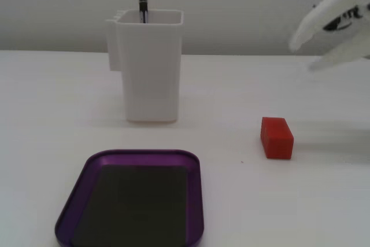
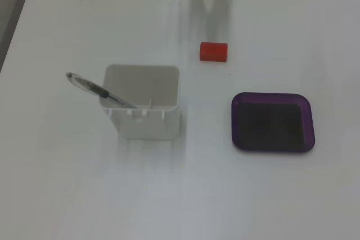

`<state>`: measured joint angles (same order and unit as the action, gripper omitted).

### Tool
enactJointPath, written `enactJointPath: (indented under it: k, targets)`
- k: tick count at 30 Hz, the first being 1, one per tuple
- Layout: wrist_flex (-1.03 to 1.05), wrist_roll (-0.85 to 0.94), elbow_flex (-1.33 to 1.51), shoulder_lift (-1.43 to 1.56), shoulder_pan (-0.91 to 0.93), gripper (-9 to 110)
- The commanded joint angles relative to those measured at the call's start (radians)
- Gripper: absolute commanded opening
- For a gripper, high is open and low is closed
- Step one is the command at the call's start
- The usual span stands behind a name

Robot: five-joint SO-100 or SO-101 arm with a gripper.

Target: Pick up the red cube and place it in the box.

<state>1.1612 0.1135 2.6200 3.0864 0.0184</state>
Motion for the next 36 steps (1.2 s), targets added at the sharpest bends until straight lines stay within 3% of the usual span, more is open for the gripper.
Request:
enactJointPath:
  k: [1, 6, 15, 26, 36]
  targets:
    - [0.011, 0.074, -0.199, -0.282, 0.003, 14]
    - [0.204, 0.141, -0.509, -0.726, 0.009, 18]
    - [0.259, -0.025, -0.813, -1.256, 0.003, 26]
    - [0.152, -0.037, -0.811, -1.397, 0.003, 26]
    - [-0.097, -0.064, -0.568, -1.397, 0.002, 26]
